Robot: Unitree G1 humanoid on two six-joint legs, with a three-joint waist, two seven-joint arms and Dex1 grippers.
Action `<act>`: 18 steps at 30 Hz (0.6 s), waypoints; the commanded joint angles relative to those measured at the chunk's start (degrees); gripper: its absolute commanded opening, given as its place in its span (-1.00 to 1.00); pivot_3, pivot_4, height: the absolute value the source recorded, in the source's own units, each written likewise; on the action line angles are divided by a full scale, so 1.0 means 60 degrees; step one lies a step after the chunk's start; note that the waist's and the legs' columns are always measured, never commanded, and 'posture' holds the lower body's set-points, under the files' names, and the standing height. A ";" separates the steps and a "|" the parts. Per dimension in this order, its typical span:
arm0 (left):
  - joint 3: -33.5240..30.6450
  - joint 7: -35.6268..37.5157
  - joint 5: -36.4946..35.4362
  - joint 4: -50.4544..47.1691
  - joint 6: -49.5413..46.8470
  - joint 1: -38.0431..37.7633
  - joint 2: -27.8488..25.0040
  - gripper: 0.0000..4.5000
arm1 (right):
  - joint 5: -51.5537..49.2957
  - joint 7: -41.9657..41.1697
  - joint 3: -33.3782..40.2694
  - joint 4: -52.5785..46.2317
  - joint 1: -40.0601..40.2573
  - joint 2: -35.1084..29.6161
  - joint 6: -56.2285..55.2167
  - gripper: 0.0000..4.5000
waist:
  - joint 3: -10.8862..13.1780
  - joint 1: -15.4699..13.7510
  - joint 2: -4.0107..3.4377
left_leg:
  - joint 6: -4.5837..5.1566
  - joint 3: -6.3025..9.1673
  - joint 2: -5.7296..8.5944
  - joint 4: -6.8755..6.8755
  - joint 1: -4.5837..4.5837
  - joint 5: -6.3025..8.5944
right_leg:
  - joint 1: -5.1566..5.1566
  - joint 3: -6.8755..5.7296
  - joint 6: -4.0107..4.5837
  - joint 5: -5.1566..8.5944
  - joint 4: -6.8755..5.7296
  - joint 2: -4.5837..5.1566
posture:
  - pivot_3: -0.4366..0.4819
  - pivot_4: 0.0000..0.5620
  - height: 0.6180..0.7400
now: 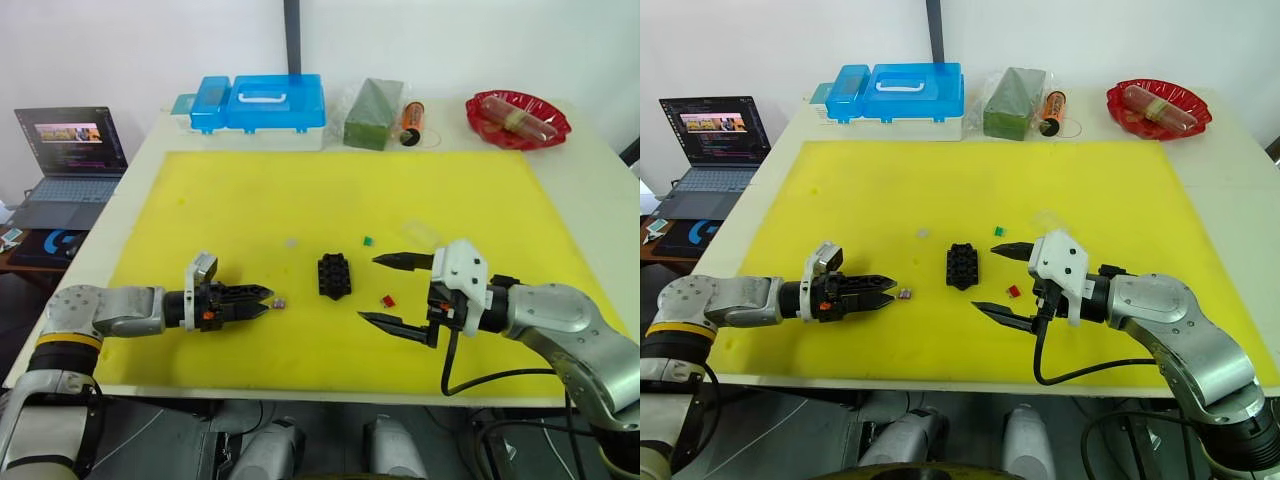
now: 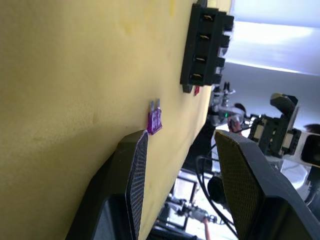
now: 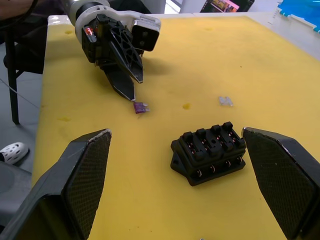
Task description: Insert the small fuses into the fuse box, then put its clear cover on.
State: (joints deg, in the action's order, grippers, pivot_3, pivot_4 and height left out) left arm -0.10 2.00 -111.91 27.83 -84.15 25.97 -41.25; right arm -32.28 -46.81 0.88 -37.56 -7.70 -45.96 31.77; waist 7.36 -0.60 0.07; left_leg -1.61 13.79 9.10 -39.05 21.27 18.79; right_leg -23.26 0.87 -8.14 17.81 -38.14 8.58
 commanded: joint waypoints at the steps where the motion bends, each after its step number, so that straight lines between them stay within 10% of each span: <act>1: -0.0111 -0.0267 -0.0181 -0.0326 -0.0001 -0.0164 0.0164 0.00 | -0.0081 0.0028 0.0262 -0.0393 -0.0018 -0.0020 -0.0091 1.00 | 0.0000 -0.0014 0.0000 | 0.0000 -0.0004 0.0001 -0.0001 0.0000 0.0000 | -0.0001 0.0003 0.0000 0.0000 0.0000 -0.0001 | -0.05 -0.47 1.00; 18: -0.0097 -0.0951 -0.0181 -0.0365 -0.0015 -0.0284 0.0939 0.00 | -0.0157 0.0310 0.0264 -0.0588 -0.0001 0.0029 0.0137 1.00 | -0.0008 -0.0059 -0.0005 | 0.0000 -0.0010 0.0010 -0.0003 -0.0001 0.0000 | 0.0001 0.0015 -0.0001 0.0000 0.0000 0.0001 | -0.05 -0.47 1.00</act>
State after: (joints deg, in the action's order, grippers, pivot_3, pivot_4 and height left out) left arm -2.51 -3.47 -112.43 26.33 -83.60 25.05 -37.20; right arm -32.39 -45.25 0.99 -38.68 -7.41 -46.00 32.93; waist 7.31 -0.96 0.03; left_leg -1.61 13.73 9.17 -39.07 21.27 18.78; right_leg -23.25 0.97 -8.14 17.81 -38.14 8.59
